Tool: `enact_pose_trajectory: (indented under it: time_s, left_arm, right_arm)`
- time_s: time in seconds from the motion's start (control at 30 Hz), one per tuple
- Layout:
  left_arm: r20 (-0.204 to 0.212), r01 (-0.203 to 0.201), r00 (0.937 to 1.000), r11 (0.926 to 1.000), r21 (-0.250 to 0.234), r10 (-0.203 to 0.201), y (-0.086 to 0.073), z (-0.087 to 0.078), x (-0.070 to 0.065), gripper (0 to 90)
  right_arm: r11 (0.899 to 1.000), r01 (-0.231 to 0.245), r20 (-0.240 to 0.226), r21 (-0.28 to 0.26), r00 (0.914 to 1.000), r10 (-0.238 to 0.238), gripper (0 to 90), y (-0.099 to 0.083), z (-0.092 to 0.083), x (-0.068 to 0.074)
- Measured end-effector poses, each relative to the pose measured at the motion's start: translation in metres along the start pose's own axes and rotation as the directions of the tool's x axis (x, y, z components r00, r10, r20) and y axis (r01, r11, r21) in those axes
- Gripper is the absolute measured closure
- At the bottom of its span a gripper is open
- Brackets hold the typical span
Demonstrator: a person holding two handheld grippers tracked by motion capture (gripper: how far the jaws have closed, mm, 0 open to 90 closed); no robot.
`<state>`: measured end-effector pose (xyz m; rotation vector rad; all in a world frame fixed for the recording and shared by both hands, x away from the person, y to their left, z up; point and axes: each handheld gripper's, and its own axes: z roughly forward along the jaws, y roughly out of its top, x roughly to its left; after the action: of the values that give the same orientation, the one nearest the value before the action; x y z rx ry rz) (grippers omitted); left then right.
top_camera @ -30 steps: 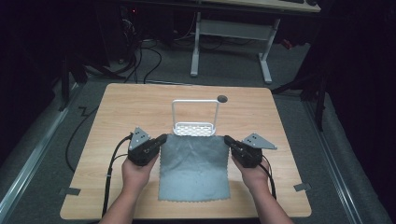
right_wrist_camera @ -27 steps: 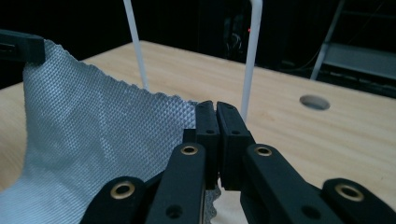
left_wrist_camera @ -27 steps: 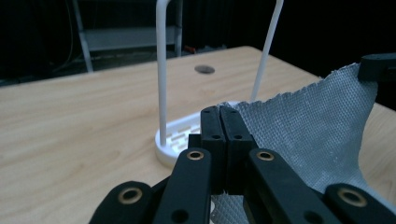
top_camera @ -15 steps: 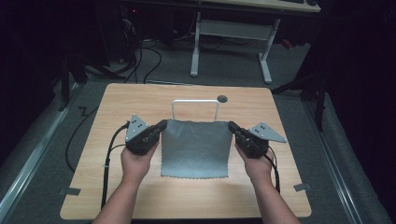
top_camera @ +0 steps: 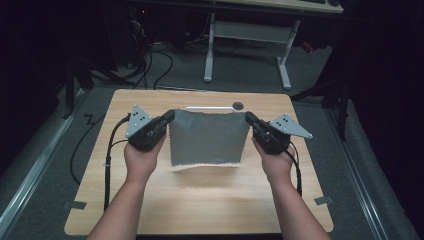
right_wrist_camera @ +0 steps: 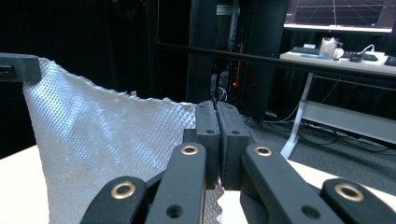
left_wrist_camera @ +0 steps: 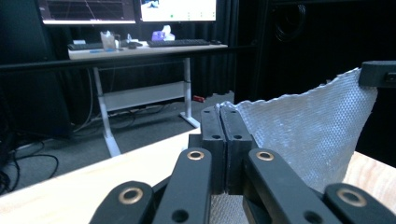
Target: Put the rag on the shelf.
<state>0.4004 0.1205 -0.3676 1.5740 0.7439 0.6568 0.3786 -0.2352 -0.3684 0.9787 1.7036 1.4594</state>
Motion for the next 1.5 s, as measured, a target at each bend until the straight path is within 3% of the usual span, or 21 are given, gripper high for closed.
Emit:
enact_pose_trajectory:
  time_s: [0.33,0.63,0.87,1.1,1.3,1.4,1.5]
  left_arm:
    - [-0.008,-0.007,0.9999,0.9999,-0.011,0.007,0.011,0.009,0.006,90.0]
    - [-0.041,-0.007,0.9991,1.0000,0.003,0.007,0.025,0.036,0.020,90.0]
    - [-0.071,-0.053,0.9959,0.9980,0.034,0.056,0.031,0.061,0.030,90.0]
    - [-0.084,-0.062,0.9942,0.9965,0.057,0.067,0.031,0.080,0.044,90.0]
    - [-0.095,-0.045,0.9939,0.9925,0.114,0.056,0.024,0.104,0.056,90.0]
    - [-0.086,-0.024,0.9956,0.9875,0.156,0.037,0.017,0.114,0.062,90.0]
    - [-0.076,-0.030,0.9960,0.9791,0.201,0.046,0.006,0.122,0.064,90.0]
  right_arm:
    - [1.000,-0.002,0.010,-0.005,1.0000,0.002,89.0,0.011,0.008,-0.005]
    - [0.999,-0.036,0.019,-0.005,0.9992,0.036,89.1,0.025,0.027,-0.018]
    - [0.999,-0.039,0.039,0.004,0.9985,0.039,89.1,0.037,0.047,-0.034]
    - [0.999,-0.028,0.050,0.017,0.9984,0.027,89.1,0.040,0.066,-0.043]
    - [0.998,-0.028,0.065,0.050,0.9976,0.024,89.2,0.037,0.089,-0.052]
    - [0.996,-0.023,0.079,0.085,0.9968,0.016,89.2,0.030,0.101,-0.060]
    - [0.992,-0.010,0.095,0.126,0.9955,-0.002,89.2,0.024,0.107,-0.060]
